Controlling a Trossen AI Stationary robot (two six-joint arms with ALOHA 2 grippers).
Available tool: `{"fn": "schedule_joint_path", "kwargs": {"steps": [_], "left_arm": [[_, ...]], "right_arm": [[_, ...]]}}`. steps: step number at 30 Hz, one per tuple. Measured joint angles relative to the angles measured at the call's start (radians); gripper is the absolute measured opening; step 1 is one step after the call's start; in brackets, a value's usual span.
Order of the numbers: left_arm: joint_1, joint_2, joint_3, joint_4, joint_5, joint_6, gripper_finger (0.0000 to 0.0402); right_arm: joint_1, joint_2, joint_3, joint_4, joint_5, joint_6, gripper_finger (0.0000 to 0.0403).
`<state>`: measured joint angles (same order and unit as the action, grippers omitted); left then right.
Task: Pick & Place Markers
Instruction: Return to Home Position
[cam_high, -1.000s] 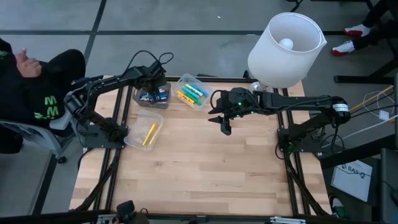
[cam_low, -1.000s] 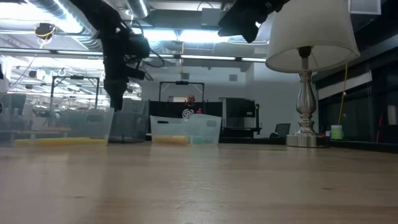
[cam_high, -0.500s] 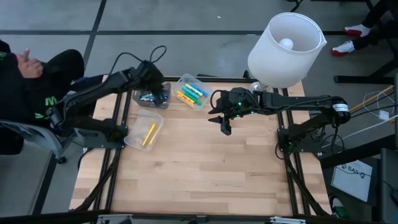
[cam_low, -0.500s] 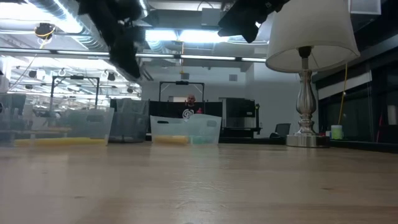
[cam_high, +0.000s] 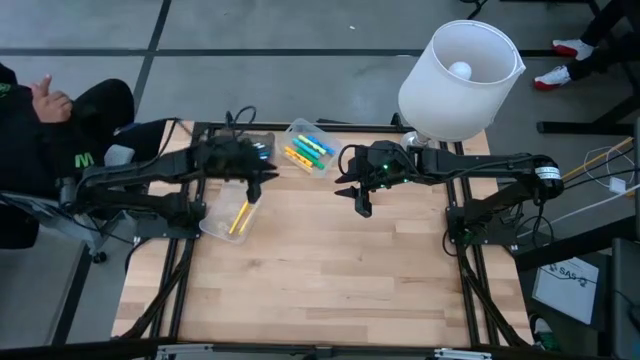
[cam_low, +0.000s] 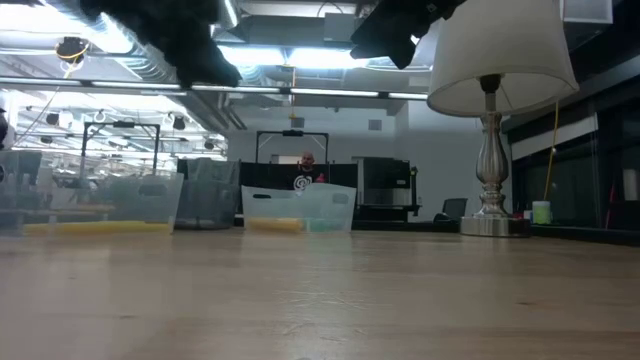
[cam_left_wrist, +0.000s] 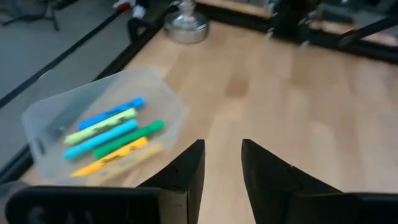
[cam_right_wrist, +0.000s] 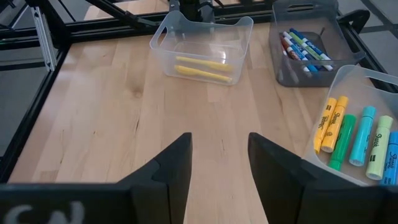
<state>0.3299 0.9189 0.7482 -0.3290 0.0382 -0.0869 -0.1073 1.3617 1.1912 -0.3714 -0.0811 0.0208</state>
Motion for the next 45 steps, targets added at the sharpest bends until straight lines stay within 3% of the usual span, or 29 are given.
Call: {"fn": "schedule_joint_path", "kwargs": {"steps": [7, 14, 22, 33, 45], "left_arm": [[-0.13, -0.175, -0.167, 0.107, -0.072, -0.078, 0.0104], [-0.196, -0.384, -0.414, 0.312, 0.008, -0.224, 0.01], [-0.242, -0.649, -0.617, 0.412, -0.024, -0.356, 0.0104], [-0.318, -0.913, -0.74, 0.394, -0.126, -0.399, 0.0104], [-0.433, -0.918, -0.74, 0.376, -0.274, -0.272, 0.0103]], "right_arm": [[0.0, 0.0, 0.0, 0.0, 0.0, 0.0, 0.0156], [0.0, 0.0, 0.0, 0.0, 0.0, 0.0, 0.0156], [0.0, 0.0, 0.0, 0.0, 0.0, 0.0, 0.0156], [0.0, 0.0, 0.0, 0.0, 0.0, 0.0, 0.0156], [0.0, 0.0, 0.0, 0.0, 0.0, 0.0, 0.0156]]}}
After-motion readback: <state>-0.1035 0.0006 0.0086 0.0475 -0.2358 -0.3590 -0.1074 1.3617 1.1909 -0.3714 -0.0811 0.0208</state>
